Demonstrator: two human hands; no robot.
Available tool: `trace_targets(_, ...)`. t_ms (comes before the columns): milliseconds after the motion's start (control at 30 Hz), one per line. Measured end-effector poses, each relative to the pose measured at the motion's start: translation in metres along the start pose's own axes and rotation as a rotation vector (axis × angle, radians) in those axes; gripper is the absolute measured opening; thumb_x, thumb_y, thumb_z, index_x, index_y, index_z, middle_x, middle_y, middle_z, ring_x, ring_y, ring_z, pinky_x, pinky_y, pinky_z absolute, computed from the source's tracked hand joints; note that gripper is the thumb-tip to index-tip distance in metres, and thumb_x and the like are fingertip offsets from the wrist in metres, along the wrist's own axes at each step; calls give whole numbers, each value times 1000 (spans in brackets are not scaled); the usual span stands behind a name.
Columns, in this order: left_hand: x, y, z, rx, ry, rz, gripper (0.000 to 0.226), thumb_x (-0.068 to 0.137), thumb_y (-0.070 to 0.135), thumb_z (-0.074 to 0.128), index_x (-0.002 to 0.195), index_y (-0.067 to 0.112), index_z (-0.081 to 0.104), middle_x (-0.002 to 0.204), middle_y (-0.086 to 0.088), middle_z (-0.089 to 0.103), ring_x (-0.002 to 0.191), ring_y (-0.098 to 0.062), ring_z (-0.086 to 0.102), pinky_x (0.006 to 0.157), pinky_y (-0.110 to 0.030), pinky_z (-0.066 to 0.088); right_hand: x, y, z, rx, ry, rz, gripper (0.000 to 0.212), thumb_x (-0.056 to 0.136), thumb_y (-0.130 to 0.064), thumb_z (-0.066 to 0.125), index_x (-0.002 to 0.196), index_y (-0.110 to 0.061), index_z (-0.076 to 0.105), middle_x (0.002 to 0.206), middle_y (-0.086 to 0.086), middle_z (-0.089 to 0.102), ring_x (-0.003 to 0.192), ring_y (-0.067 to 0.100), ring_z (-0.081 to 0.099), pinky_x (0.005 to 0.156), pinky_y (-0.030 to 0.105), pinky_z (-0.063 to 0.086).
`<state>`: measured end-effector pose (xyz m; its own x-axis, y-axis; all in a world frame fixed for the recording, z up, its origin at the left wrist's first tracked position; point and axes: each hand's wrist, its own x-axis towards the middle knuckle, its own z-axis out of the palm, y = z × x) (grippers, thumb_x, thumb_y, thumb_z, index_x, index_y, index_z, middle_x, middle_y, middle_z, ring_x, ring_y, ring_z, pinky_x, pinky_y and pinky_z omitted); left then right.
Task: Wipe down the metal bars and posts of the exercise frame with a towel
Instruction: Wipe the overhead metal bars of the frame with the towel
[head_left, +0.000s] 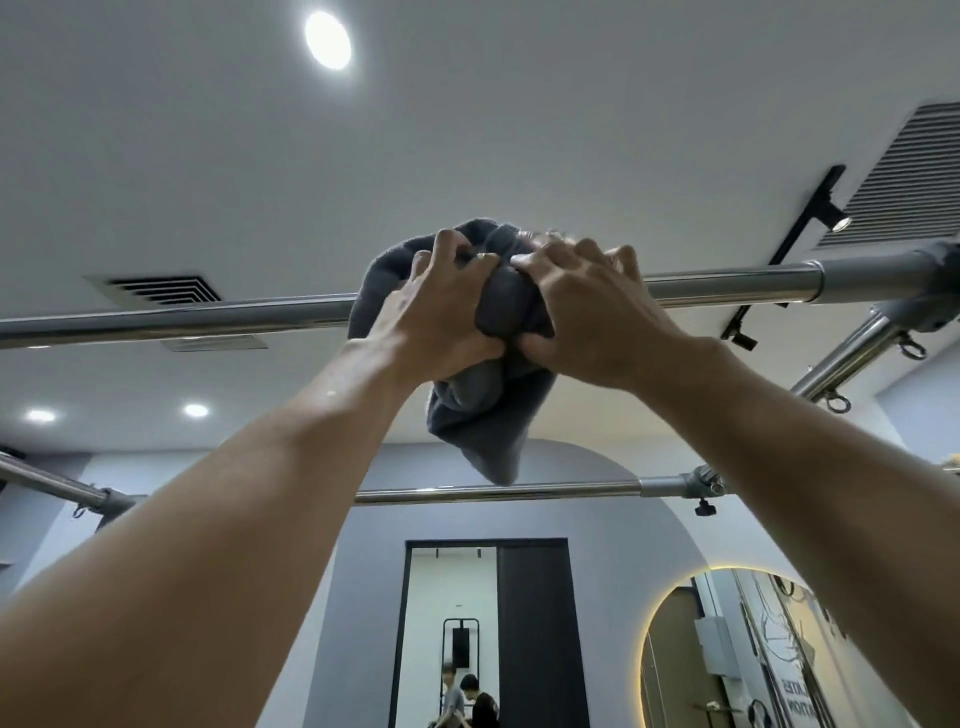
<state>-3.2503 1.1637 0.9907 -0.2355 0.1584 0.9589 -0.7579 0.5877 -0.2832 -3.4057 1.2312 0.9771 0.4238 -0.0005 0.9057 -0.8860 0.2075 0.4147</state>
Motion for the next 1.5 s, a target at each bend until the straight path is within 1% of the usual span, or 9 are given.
trace_targets(200,-1,-22,-4,-291,117,-5,63,64,27,83,119,22,53,109,7,59,92,-9,54,76,-2,35,14,-7,10,12,53,-48,62,84,-35,66,136,-13,41,135,13,51,123,36,47,101,45,32)
trace_targets(300,-16,-29,-1,-262,220,-2,58,60,27,82,115,22,63,111,1,55,94,-8,47,77,6,26,8,-17,17,-47,96,-77,61,91,-37,60,145,-20,37,141,15,46,122,39,44,100,50,33)
trace_targets(533,-5,-34,-30,-165,171,-84,44,71,25,70,113,22,55,91,4,59,85,-19,52,66,-21,29,43,-41,24,-5,157,118,39,95,-32,51,130,-16,45,123,12,57,115,35,52,94,44,38)
trace_targets(667,-22,-52,-12,-29,223,-6,56,77,26,60,132,20,52,114,-12,53,105,-32,51,94,-36,39,45,-63,32,17,167,85,46,91,-34,57,132,-16,45,128,10,53,118,34,49,95,43,38)
trace_targets(767,-35,-64,2,61,144,119,71,73,50,54,137,24,41,124,-8,53,109,-37,52,93,-54,44,31,-50,33,36,226,30,37,91,-26,55,128,-18,50,128,8,53,117,34,49,95,45,38)
trace_targets(933,-12,-80,-13,70,82,87,75,72,42,75,137,27,42,129,-5,53,116,-36,51,99,-52,40,48,-52,29,121,114,84,47,89,-38,60,133,-26,49,131,6,54,121,32,48,98,44,36)
trace_targets(1067,-40,-68,9,143,250,137,57,87,33,64,138,17,46,130,-11,52,109,-40,52,90,-56,46,30,-52,34,108,196,29,34,92,-24,57,126,-23,54,130,2,53,118,32,47,95,45,38)
trace_targets(1300,-15,-88,-16,-10,155,99,56,86,26,59,140,25,44,133,-8,55,119,-37,53,101,-50,41,54,-64,32,102,116,127,41,94,-28,53,133,-23,47,130,8,54,119,34,49,96,46,37)
trace_targets(1500,-57,-104,-9,136,213,154,50,90,19,58,139,19,46,131,-10,52,106,-44,53,89,-58,47,37,-82,41,147,189,-10,36,92,-25,56,127,-23,52,134,0,50,122,31,45,98,49,38)
